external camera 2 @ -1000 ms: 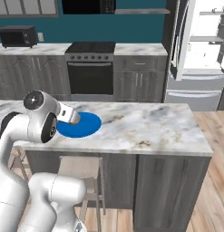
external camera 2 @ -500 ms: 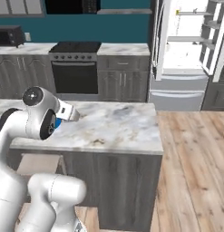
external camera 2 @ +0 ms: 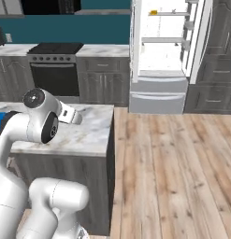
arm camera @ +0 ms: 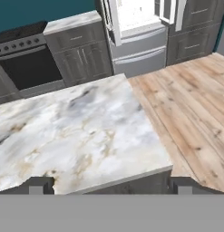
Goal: Take the cheese, fish, and potato from the fridge and place them on the plate on the dining counter to create an appetizer plate.
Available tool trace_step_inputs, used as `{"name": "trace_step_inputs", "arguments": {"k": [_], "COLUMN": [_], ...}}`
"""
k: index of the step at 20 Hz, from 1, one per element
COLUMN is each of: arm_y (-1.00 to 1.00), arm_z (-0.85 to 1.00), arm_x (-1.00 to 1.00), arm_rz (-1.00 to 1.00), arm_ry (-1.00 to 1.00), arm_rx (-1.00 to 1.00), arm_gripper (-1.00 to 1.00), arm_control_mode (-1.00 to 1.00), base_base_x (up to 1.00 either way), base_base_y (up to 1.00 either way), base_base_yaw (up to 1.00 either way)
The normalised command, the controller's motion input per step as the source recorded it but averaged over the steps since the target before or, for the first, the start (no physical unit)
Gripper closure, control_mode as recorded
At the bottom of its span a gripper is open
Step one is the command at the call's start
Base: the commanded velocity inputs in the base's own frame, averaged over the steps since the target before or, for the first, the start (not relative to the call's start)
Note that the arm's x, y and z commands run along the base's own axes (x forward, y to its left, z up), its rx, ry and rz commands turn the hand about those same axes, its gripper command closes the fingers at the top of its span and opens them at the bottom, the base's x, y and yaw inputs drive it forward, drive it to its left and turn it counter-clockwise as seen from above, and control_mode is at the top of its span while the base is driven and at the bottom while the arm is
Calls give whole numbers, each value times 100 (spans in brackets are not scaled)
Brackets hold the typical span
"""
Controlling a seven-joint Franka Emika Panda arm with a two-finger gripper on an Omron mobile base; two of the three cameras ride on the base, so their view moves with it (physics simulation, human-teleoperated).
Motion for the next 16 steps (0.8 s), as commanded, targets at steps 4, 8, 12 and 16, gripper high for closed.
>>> {"name": "trace_step_inputs", "arguments": {"k": [4,8,12,16], "arm_y": [0,0,0,0], "arm_z": [0,0,0,0], "arm_x": [0,0,0,0], "arm_rz": [0,0,0,0], "arm_ry": [0,0,0,0], "arm_rx": [0,0,0,0], "arm_gripper": [-100,-100,-100,-100], "arm_control_mode": [100,100,100,100], "base_base_x": [0,19,53,77], "base_base_y": [-100,-100,-100,-94], "base_base_yaw": [0,0,0,0]}}
